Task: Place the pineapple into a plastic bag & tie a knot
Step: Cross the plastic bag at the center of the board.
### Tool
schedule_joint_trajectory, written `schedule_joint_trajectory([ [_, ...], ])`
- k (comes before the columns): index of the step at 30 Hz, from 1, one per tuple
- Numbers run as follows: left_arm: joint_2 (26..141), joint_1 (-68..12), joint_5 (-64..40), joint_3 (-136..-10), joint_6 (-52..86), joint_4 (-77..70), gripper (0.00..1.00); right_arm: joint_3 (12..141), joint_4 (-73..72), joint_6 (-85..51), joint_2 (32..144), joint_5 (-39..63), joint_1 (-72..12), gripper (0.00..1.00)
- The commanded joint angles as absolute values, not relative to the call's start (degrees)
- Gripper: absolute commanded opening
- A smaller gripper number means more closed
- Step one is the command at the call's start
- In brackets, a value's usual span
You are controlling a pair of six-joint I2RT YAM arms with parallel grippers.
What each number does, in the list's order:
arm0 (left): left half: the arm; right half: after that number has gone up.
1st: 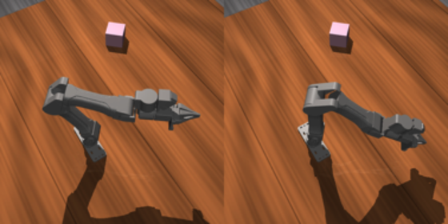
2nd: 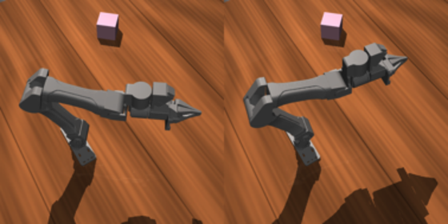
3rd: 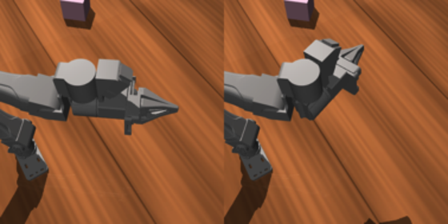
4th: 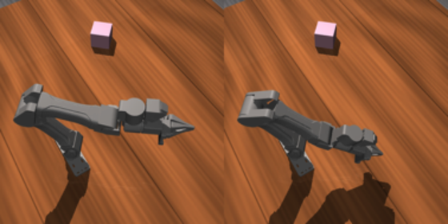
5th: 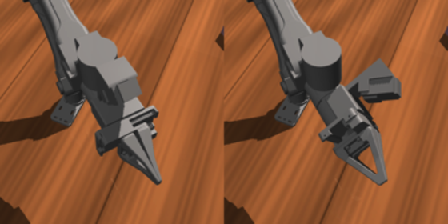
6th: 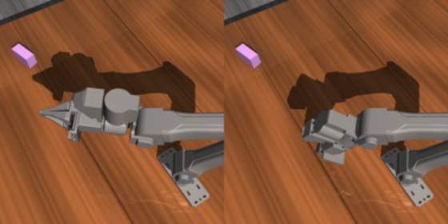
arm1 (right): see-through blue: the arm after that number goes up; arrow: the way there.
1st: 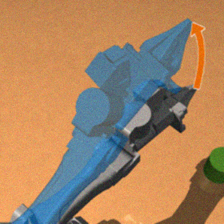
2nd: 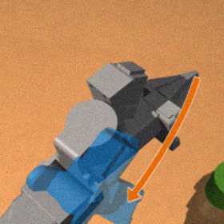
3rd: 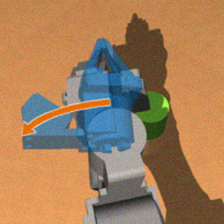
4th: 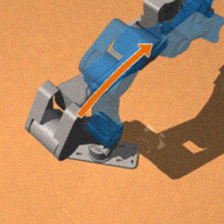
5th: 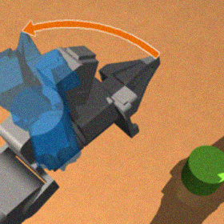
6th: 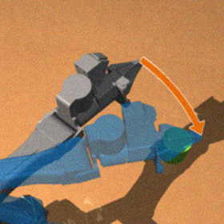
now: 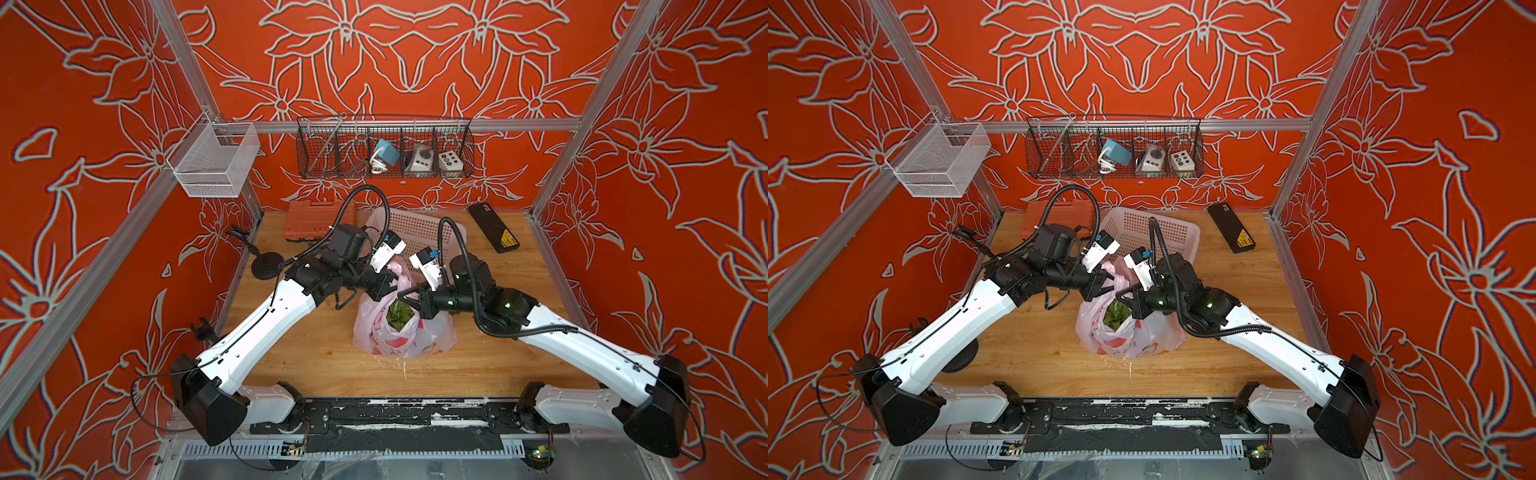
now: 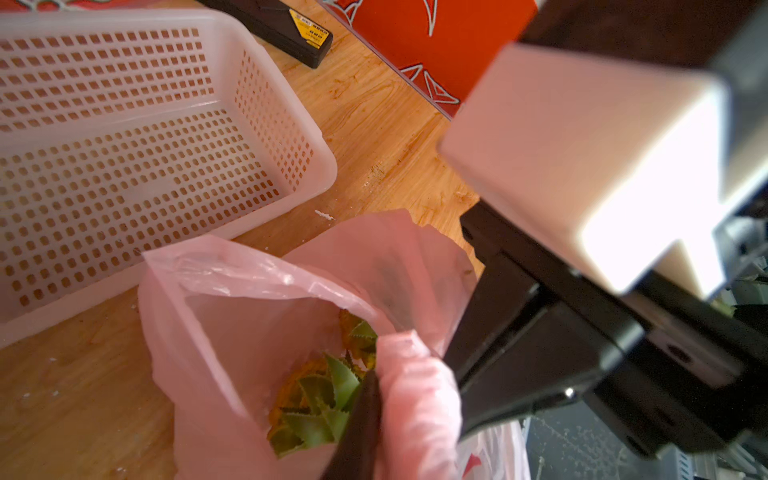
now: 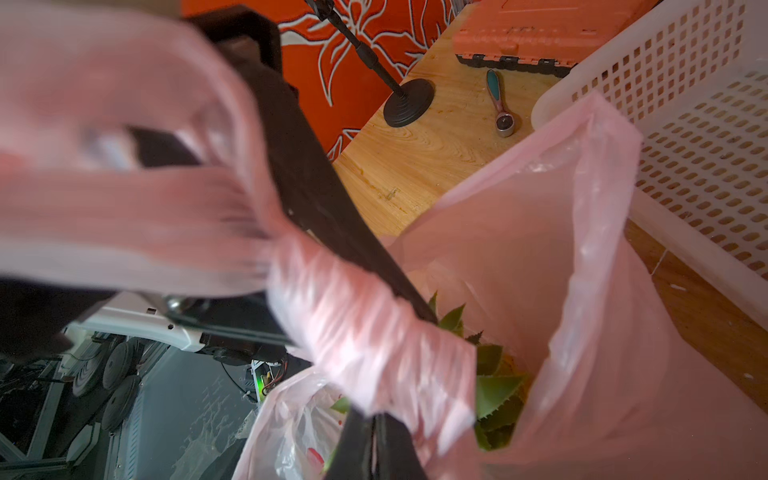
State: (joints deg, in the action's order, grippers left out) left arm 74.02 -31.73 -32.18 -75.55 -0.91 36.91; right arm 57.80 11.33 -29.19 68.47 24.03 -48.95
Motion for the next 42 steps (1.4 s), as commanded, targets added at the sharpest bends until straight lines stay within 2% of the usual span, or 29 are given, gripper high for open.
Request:
schedule_joint_trajectory([
  [1, 71.6, -31.6, -33.7, -76.5, -1.1, 37.2, 0.22, 58.9, 12.6, -28.5, 68.1, 20.7, -48.9, 0.00],
  [15, 71.2, -31.6, -32.1, -75.9, -1.2, 39.9, 0.36, 59.8, 14.0, -27.7, 67.3, 22.5, -48.2, 0.00],
  [27, 69.7, -31.6, -35.6, -75.2, -1.3, 40.6, 0.41, 59.1, 13.6, -28.1, 66.7, 24.0, -47.8, 0.00],
  [33, 71.2, -31.6, -34.9, -76.2, 0.1, 39.6, 0.41, 59.1, 13.2, -28.0, 66.8, 25.6, -47.8, 0.00],
  [42, 75.7, -31.6, -35.6, -78.3, 1.1, 39.8, 0.35, 59.4, 13.4, -27.6, 66.8, 27.0, -47.8, 0.00],
])
